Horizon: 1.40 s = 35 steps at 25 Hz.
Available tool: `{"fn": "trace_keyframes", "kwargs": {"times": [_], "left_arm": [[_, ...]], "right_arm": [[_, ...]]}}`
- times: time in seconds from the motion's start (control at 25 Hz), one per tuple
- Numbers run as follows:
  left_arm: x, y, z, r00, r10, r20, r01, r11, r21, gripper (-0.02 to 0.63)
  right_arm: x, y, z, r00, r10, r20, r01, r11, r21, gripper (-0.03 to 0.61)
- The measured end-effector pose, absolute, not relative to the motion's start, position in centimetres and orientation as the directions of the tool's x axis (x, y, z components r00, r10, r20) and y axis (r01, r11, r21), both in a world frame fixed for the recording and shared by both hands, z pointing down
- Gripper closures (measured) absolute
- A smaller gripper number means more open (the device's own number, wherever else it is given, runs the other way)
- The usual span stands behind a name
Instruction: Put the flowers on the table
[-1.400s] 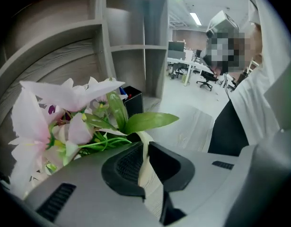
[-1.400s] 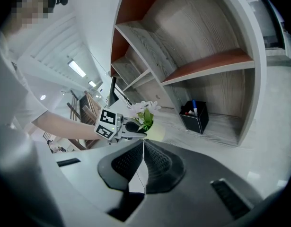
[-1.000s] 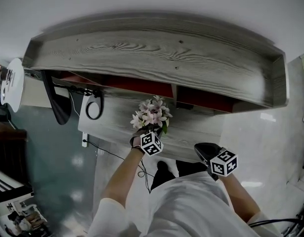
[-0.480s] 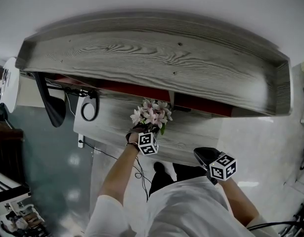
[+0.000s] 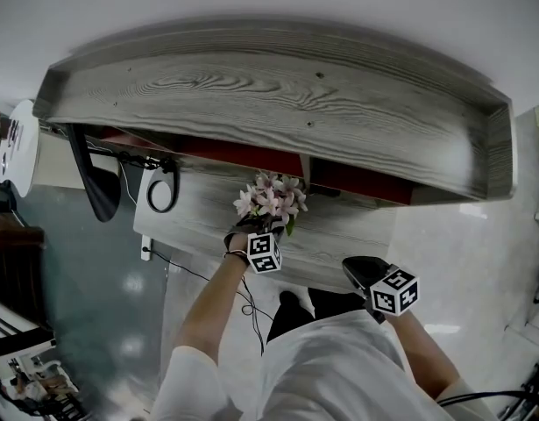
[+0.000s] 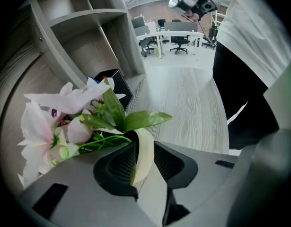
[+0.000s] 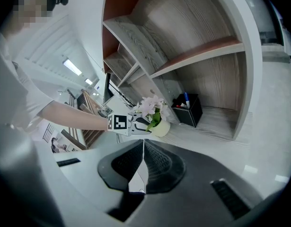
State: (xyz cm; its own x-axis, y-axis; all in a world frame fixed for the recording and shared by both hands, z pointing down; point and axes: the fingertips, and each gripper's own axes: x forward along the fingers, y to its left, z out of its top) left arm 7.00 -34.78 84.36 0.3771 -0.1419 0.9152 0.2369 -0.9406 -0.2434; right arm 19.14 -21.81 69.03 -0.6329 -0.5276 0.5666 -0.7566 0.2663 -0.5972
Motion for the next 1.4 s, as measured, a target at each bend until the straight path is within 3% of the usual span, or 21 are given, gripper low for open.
{"fn": "trace_keyframes", "kwargs": {"times": [0.56, 0.76, 1.4], "left_arm": [[4.9, -34.5, 77.9, 0.456, -0.301, 0.837, -0.010, -0.943, -0.334, 0.505], [3.1, -31.8, 74.7, 0.506, -0.325, 0.799, -0.122, -0.944, -0.307, 0.583], [-7.5, -20.5, 70.1, 0.557, -0.347, 0.755, -0.391, -0.911, -0.130, 0.604]], "right_arm": [[15.7, -19.2, 66.9, -0.624, -0.554, 0.551, -0.766, 0.292, -0.573, 0.558], [13.4, -16.8, 65.7, -0.609, -0.581, 0.540, -0.774, 0.286, -0.564, 0.558], [7.4, -9.9, 62.6, -0.521, -0.693, 0.498, -0.817, 0.235, -0.527, 0.558]]}}
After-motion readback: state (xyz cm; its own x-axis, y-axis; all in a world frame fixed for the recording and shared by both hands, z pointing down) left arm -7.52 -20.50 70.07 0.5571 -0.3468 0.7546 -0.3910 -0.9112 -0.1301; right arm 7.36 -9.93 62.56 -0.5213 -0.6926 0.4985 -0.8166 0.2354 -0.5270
